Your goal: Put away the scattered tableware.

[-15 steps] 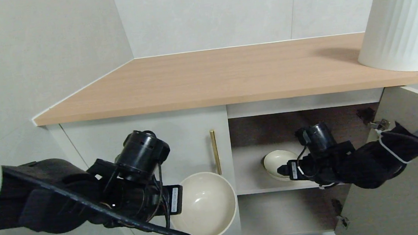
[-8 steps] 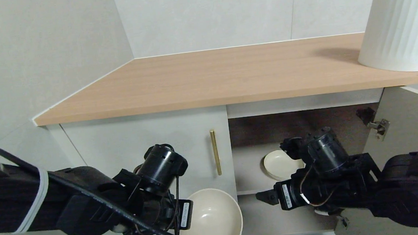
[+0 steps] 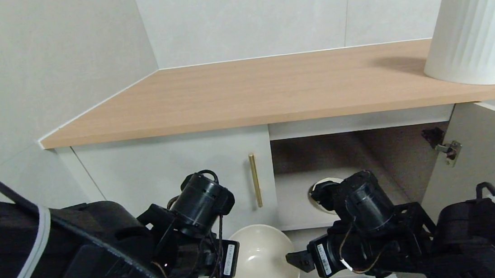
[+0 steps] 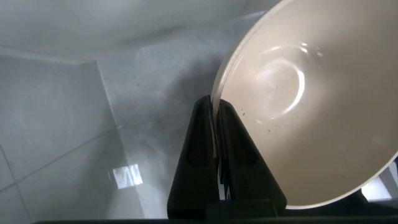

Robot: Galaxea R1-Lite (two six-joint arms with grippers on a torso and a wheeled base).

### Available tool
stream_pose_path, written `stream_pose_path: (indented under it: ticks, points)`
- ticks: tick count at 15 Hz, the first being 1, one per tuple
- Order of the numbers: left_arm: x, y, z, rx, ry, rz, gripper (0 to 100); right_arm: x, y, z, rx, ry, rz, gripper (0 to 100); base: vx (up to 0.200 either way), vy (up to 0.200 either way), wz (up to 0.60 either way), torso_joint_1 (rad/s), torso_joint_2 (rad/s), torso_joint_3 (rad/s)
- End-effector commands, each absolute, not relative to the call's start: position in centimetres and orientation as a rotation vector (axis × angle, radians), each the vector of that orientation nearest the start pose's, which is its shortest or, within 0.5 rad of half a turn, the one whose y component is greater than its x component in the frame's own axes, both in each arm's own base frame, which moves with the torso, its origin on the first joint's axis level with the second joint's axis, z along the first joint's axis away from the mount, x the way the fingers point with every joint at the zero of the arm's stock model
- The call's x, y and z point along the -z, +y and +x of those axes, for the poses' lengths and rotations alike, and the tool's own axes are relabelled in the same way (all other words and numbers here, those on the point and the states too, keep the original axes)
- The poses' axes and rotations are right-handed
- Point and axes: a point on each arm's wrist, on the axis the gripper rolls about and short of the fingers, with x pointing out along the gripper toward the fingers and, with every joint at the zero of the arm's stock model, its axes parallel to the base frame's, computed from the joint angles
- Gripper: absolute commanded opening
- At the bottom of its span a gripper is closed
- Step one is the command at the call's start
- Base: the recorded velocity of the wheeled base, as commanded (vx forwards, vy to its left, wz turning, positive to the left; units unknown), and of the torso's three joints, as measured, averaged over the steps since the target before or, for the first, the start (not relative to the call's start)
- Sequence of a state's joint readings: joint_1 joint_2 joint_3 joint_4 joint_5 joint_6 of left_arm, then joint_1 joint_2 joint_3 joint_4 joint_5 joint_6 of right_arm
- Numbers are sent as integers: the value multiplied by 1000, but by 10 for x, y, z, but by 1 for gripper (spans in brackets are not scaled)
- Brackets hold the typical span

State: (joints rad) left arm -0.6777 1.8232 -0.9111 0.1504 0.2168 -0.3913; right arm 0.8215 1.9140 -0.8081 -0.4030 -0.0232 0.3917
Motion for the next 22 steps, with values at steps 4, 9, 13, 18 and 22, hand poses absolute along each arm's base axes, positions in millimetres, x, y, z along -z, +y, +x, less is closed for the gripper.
stream_pose_path:
  ticks: [4,9,13,18,22]
  points:
    - [-114,-179,225,227,1002,110,0,-84,244,226,-614,801,58,100,0,0,0,0,0,0]
    - [-114,-179,225,227,1003,109,0,-78,245,228,-598,803,48,0,0,0,0,0,0,0]
    - [-113,-180,225,226,1006,111,0,-78,245,227,-596,795,49,0,0,0,0,0,0,0]
    - [-113,-179,226,224,1010,113,0,-77,245,228,-594,798,47,0,0,0,0,0,0,0]
    - [-113,-179,225,226,1010,115,0,-76,245,228,-594,800,44,0,0,0,0,0,0,0]
